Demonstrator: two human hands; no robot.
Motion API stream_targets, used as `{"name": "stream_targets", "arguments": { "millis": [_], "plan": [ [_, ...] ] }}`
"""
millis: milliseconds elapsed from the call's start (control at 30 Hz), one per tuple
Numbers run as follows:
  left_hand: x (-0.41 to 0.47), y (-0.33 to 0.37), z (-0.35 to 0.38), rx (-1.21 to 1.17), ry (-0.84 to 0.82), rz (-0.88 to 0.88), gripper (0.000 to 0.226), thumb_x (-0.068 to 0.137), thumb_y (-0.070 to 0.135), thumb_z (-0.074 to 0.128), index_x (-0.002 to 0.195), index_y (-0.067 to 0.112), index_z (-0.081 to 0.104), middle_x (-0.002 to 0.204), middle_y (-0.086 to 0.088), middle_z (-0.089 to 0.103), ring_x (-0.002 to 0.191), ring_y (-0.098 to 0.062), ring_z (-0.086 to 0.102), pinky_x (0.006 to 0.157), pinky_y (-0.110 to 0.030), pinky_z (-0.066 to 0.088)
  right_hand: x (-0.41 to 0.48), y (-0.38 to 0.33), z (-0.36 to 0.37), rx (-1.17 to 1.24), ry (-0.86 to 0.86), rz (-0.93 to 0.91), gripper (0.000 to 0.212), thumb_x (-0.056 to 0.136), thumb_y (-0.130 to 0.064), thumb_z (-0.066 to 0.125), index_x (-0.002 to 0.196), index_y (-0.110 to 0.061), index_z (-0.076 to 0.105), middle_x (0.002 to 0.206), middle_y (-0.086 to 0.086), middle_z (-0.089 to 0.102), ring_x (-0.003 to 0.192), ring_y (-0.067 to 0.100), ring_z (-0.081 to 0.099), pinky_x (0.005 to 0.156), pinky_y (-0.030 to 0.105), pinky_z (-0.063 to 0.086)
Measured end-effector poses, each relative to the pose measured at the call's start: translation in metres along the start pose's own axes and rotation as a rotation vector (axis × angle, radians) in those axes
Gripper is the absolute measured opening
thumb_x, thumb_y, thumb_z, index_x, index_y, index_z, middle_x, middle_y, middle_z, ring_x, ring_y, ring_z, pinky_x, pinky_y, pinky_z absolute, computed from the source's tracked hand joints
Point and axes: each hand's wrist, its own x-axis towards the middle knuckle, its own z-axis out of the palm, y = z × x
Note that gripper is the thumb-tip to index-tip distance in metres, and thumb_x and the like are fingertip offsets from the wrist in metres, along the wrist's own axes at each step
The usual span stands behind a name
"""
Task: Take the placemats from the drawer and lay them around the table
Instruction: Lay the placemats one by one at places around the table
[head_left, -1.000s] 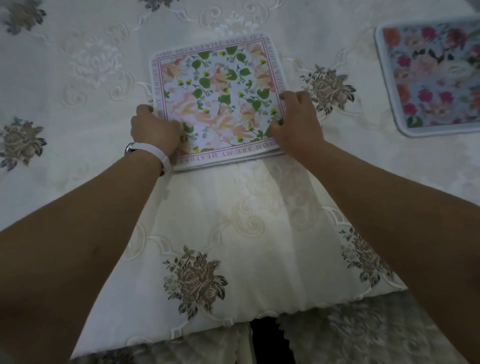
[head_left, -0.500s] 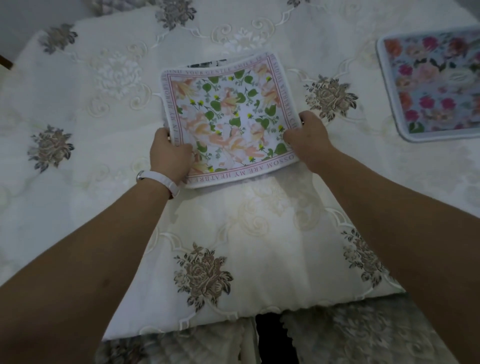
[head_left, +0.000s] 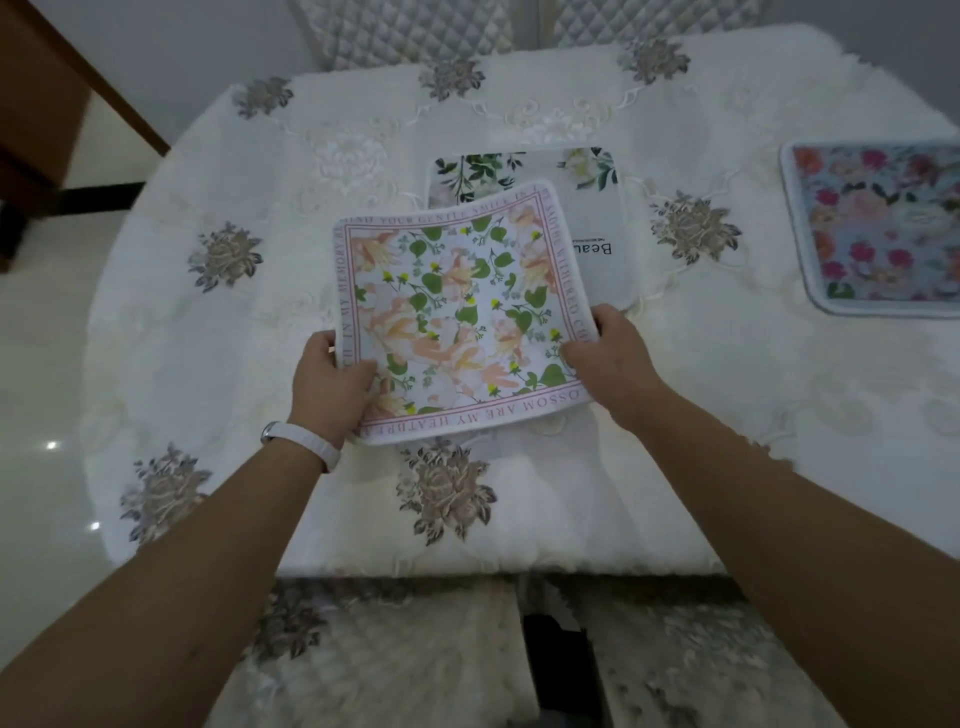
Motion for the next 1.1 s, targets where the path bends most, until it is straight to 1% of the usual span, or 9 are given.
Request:
{"name": "stream_targets", "arguments": {
  "millis": [133, 233, 600, 700, 800, 933, 967, 1033, 1100],
  "plan": [
    [-0.016, -0.021, -0.034, -0.069, 0.0, -0.019, 0.029, 0.08, 0.017, 0.069, 0.093, 0.036, 0.052, 0.095, 0.006, 0.067, 0.082, -0.013, 0.068, 0.067, -0.032, 0.058, -0.03, -0.006, 0.023, 0.044, -0.022, -0.015, 0.029, 0.083, -0.01, 0.062, 0.109, -0.024, 0.056, 0.095, -0.013, 0.064, 0.083, 0.003, 0.063, 0.057, 0.017, 0.048],
    [-0.021, -0.038, -0.059, -0.097, -0.008, -0.024, 0.028, 0.081, 0.017, 0.069, 0.091, 0.037, 0.052, 0.098, -0.001, 0.069, 0.084, -0.022, 0.07, 0.071, -0.04, 0.059, -0.05, -0.006, 0.044, 0.012, -0.037, -0.015, 0.022, 0.083, -0.011, 0.063, 0.098, -0.025, 0.054, 0.092, -0.012, 0.064, 0.081, 0.007, 0.063, 0.055, 0.019, 0.047],
    [-0.036, -0.115, -0.149, -0.126, -0.102, -0.062, 0.026, 0.09, 0.014, 0.063, 0.095, 0.036, 0.05, 0.1, -0.003, 0.066, 0.085, -0.027, 0.068, 0.07, -0.049, 0.059, -0.121, -0.001, 0.147, -0.138, -0.01, 0.077, 0.019, 0.084, -0.016, 0.063, 0.089, -0.029, 0.05, 0.092, -0.004, 0.064, 0.079, 0.015, 0.064, 0.055, 0.026, 0.05],
    [-0.034, -0.132, -0.164, -0.116, -0.125, -0.069, 0.022, 0.091, 0.012, 0.062, 0.102, 0.027, 0.051, 0.1, -0.002, 0.064, 0.087, -0.026, 0.067, 0.072, -0.047, 0.059, -0.137, 0.002, 0.175, -0.138, 0.018, 0.11, 0.02, 0.084, -0.014, 0.063, 0.091, -0.028, 0.051, 0.092, -0.006, 0.063, 0.08, 0.012, 0.063, 0.054, 0.023, 0.047],
    [-0.033, -0.146, -0.169, -0.155, -0.148, -0.089, 0.022, 0.092, 0.009, 0.06, 0.105, 0.024, 0.051, 0.101, -0.001, 0.062, 0.086, -0.025, 0.066, 0.064, -0.041, 0.06, -0.148, 0.012, 0.195, -0.075, 0.083, 0.166, 0.017, 0.085, -0.017, 0.063, 0.098, -0.026, 0.057, 0.095, -0.006, 0.066, 0.081, 0.012, 0.065, 0.052, 0.021, 0.05],
    [-0.032, -0.163, -0.176, -0.172, -0.17, -0.131, 0.026, 0.089, 0.007, 0.06, 0.108, 0.023, 0.052, 0.102, -0.002, 0.064, 0.088, -0.026, 0.066, 0.07, -0.048, 0.059, -0.157, 0.021, 0.213, -0.03, 0.147, 0.266, 0.027, 0.083, -0.016, 0.064, 0.11, -0.019, 0.062, 0.1, 0.001, 0.07, 0.088, 0.021, 0.069, 0.069, 0.036, 0.061],
    [-0.033, -0.166, -0.177, -0.18, -0.169, -0.128, 0.028, 0.088, 0.005, 0.059, 0.108, 0.023, 0.052, 0.101, -0.001, 0.064, 0.088, -0.024, 0.066, 0.07, -0.047, 0.059, -0.159, 0.022, 0.216, -0.03, 0.152, 0.267, 0.028, 0.083, -0.014, 0.064, 0.111, -0.017, 0.061, 0.099, 0.002, 0.069, 0.087, 0.021, 0.069, 0.067, 0.034, 0.061],
    [-0.033, -0.17, -0.179, -0.18, -0.175, -0.107, 0.029, 0.087, 0.004, 0.059, 0.102, 0.028, 0.053, 0.1, -0.002, 0.064, 0.085, -0.022, 0.066, 0.071, -0.047, 0.059, -0.161, 0.022, 0.221, -0.029, 0.168, 0.245, 0.024, 0.083, -0.01, 0.063, 0.105, -0.017, 0.06, 0.092, -0.001, 0.068, 0.079, 0.015, 0.067, 0.05, 0.019, 0.054],
    [-0.032, -0.172, -0.178, -0.155, -0.193, -0.078, 0.033, 0.087, 0.004, 0.058, 0.095, 0.035, 0.049, 0.098, -0.003, 0.063, 0.084, -0.022, 0.065, 0.071, -0.046, 0.059, -0.164, 0.022, 0.223, -0.048, 0.174, 0.235, 0.023, 0.083, -0.008, 0.062, 0.097, -0.026, 0.059, 0.085, -0.01, 0.066, 0.074, 0.007, 0.064, 0.042, 0.011, 0.046]
  ]
}}
